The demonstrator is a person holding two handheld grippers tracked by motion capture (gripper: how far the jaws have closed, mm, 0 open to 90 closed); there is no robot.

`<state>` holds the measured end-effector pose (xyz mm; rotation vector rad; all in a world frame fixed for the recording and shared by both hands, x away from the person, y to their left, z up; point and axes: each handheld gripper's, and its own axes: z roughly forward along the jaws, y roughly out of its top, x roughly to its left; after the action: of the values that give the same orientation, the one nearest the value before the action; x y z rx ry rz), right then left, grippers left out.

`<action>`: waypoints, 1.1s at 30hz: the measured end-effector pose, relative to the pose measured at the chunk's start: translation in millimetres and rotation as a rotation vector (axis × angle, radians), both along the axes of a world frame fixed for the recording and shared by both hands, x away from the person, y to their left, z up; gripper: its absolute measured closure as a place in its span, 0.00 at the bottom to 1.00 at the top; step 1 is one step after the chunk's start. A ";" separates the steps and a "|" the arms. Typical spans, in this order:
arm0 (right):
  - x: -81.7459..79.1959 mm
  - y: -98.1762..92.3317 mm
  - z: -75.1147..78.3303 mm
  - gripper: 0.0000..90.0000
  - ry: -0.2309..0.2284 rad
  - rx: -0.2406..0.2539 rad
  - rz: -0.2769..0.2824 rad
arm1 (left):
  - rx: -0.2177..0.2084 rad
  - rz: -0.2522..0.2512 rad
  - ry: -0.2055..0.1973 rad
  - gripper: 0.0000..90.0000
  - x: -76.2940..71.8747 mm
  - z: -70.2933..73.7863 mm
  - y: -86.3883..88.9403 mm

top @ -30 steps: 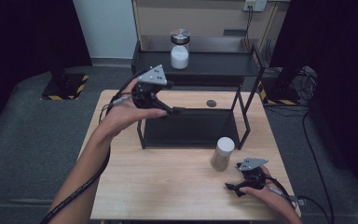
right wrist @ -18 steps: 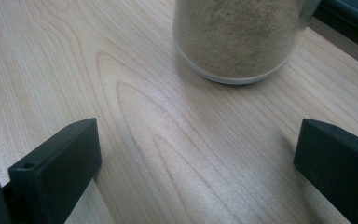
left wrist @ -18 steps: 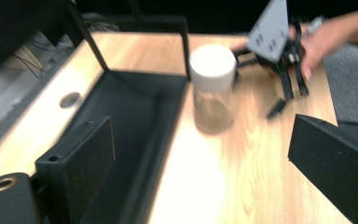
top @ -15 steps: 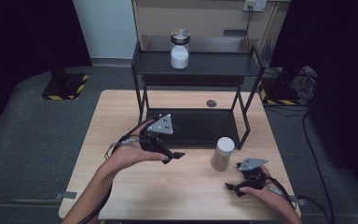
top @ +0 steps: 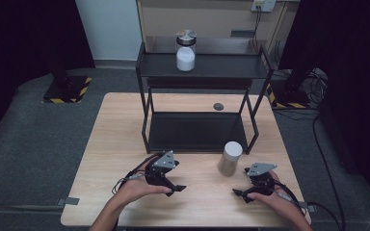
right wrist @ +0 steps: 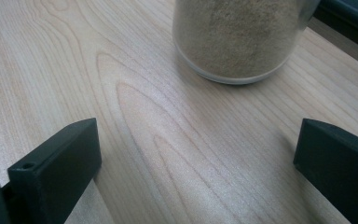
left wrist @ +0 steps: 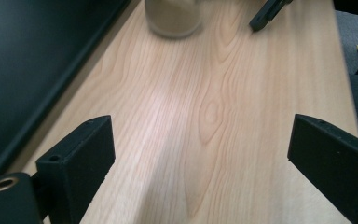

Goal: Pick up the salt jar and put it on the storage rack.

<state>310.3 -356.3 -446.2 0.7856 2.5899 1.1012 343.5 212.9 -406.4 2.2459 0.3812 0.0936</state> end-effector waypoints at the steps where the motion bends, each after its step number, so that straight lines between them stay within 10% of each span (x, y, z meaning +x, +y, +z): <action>1: 0.0 0.0 0.0 0.02 0.000 0.000 0.000 | 0.008 0.003 0.007 0.07 0.4 -3.1 0.7; 20: -0.1 0.0 0.1 0.02 0.000 0.000 0.000 | 0.066 0.036 0.056 0.06 -0.7 -31.8 12.3; 33: -0.1 0.0 0.0 0.02 0.000 0.000 0.000 | 0.085 0.016 -0.024 0.00 -12.2 -39.1 10.5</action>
<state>310.2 -356.2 -446.1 0.7860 2.5899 1.1008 331.4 223.5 -445.6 2.3240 0.3895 0.1474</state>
